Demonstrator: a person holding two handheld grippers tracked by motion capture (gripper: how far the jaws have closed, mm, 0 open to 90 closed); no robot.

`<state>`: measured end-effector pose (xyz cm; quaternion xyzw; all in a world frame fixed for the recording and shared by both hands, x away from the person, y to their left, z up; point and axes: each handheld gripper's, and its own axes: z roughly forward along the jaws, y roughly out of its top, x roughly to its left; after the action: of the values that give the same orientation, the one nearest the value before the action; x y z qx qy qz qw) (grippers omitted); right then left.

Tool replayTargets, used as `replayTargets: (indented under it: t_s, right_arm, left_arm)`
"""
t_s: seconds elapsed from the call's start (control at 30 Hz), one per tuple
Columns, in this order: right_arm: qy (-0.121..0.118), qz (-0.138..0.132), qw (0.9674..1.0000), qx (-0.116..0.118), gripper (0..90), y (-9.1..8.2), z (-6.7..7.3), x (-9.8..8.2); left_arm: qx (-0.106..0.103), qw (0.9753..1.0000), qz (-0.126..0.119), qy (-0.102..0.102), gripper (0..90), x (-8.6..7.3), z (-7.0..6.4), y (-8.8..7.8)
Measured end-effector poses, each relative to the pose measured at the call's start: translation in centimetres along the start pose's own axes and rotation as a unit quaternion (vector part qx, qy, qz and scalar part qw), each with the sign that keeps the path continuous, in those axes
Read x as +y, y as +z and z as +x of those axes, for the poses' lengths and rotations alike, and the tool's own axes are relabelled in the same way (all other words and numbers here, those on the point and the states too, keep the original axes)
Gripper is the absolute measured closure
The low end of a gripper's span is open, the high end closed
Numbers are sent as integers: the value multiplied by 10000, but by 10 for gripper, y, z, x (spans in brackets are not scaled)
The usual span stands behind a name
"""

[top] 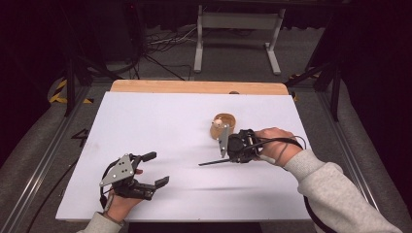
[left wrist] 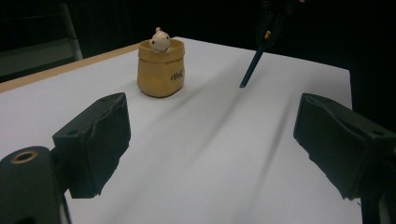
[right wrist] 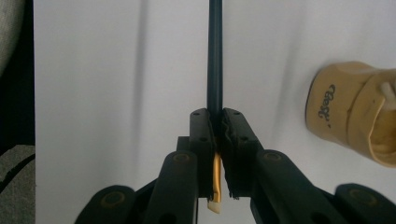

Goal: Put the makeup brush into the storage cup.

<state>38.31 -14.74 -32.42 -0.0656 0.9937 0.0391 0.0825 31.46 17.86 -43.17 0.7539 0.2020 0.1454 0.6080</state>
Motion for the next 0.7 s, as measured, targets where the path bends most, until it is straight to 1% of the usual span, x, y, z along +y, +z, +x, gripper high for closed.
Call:
replayTargets:
  t_s: [0.03,0.17,0.27,0.47,0.67,0.7]
  right_arm:
    - [-61,2,10000,-21,834,1,0,3]
    - [-155,33,9999,-16,834,3,0,12]
    - [-214,0,9998,-19,834,4,0,18]
    - [-368,46,9993,-8,834,6,0,28]
    - [-506,101,9987,11,834,8,0,40]
    - [-533,101,9985,17,834,8,0,41]
  left_arm:
    - [-6,10000,15,10,118,0,0,1]
    - [-70,10000,26,62,118,2,-1,5]
    - [-104,9999,46,70,118,4,-2,7]
    - [-202,9998,57,57,118,7,-5,13]
    - [-327,9993,152,113,123,9,-6,18]
    - [-341,9993,129,81,125,9,-7,19]
